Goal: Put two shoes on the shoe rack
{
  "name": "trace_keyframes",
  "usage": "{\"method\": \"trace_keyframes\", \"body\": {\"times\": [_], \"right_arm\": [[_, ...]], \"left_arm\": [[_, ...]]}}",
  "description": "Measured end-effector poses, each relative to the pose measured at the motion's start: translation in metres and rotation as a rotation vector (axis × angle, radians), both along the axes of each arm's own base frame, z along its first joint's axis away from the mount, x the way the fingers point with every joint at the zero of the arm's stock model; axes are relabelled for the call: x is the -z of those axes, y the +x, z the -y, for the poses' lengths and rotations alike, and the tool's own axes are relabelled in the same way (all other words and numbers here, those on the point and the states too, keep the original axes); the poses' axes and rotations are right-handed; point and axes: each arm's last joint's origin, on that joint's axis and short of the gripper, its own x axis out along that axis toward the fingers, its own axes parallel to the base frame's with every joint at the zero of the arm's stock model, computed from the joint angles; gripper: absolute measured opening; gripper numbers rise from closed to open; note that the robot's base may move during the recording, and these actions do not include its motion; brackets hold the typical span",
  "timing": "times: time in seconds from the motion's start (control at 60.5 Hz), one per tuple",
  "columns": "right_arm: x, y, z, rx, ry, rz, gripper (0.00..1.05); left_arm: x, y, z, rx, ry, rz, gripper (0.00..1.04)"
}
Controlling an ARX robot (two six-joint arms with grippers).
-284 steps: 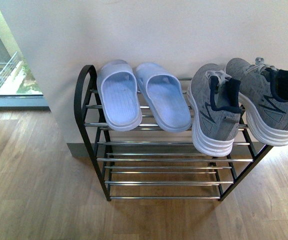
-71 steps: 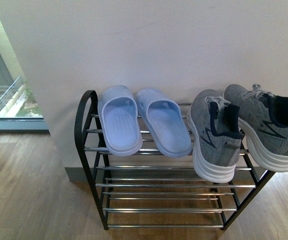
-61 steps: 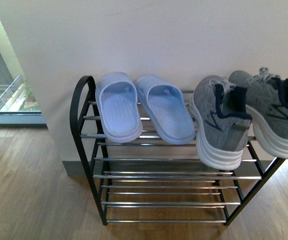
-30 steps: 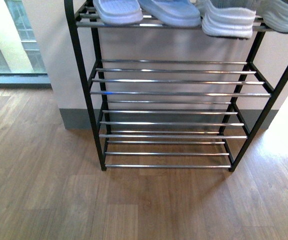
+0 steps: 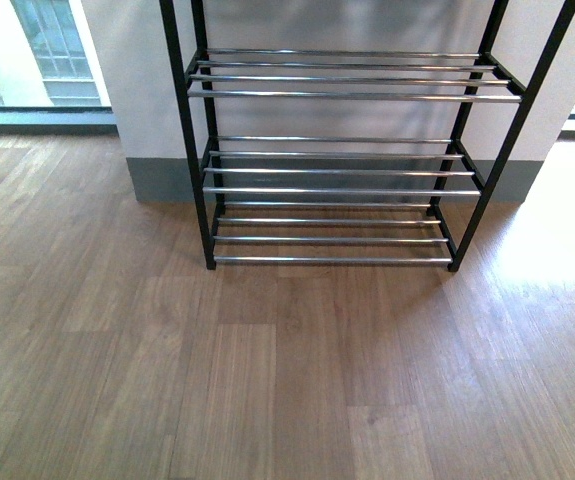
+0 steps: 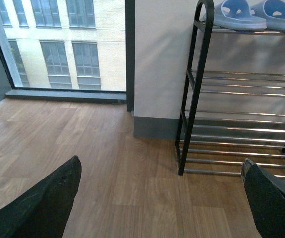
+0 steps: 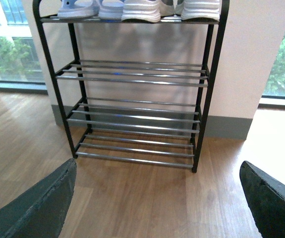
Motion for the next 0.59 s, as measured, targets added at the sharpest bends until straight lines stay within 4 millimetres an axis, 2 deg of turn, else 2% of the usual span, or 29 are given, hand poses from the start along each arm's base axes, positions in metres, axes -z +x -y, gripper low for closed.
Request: {"method": "trace_keyframes", "body": {"times": [0.595], "right_arm": [[0.0, 0.0, 0.0, 0.0, 0.0, 0.0, 0.95]], "left_arm": [[0.0, 0.0, 0.0, 0.0, 0.0, 0.0, 0.95]]}}
